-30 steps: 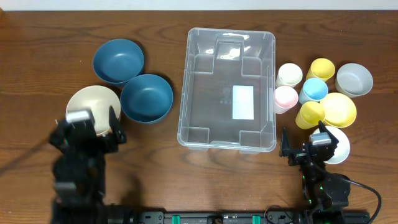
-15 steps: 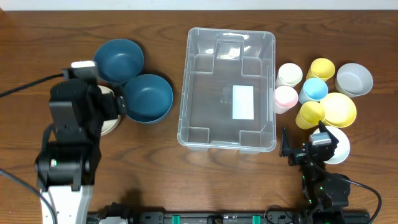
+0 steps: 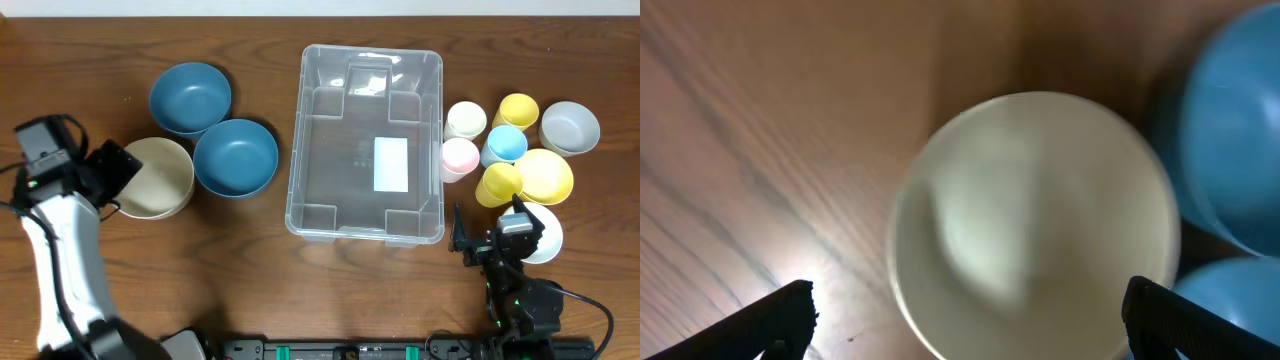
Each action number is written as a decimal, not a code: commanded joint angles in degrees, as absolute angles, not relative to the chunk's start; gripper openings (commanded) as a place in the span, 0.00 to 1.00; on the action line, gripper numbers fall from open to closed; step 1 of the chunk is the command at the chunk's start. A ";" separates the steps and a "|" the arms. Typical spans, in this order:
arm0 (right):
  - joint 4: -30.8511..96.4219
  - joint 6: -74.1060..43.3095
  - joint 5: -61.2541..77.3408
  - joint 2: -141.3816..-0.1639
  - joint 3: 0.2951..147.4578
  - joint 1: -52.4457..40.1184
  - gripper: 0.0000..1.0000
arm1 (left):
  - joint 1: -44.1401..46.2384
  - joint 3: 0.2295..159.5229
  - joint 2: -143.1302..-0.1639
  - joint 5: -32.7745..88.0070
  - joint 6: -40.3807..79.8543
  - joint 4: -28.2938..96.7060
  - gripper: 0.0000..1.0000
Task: Pack container
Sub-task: 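Reach left gripper to the cream bowl rim and grasp it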
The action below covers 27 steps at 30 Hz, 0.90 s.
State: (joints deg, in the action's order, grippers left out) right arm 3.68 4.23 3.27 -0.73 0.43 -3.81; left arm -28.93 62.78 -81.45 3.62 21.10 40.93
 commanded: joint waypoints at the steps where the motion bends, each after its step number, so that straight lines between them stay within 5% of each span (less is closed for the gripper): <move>1: 3.90 4.80 3.66 -0.49 0.32 -3.38 0.99 | -31.20 63.64 -84.93 6.92 21.21 41.17 0.98; 13: 3.90 4.80 3.66 -0.49 0.32 -3.38 0.99 | -31.81 63.02 -97.97 6.87 20.18 38.06 0.96; 23: 3.90 4.80 3.66 -0.49 0.32 -3.38 0.99 | -31.81 63.02 -102.08 6.85 20.16 35.03 0.19; 27: 3.88 4.80 3.66 -0.49 0.32 -3.38 0.99 | -31.90 63.02 -102.08 6.85 20.18 34.87 0.09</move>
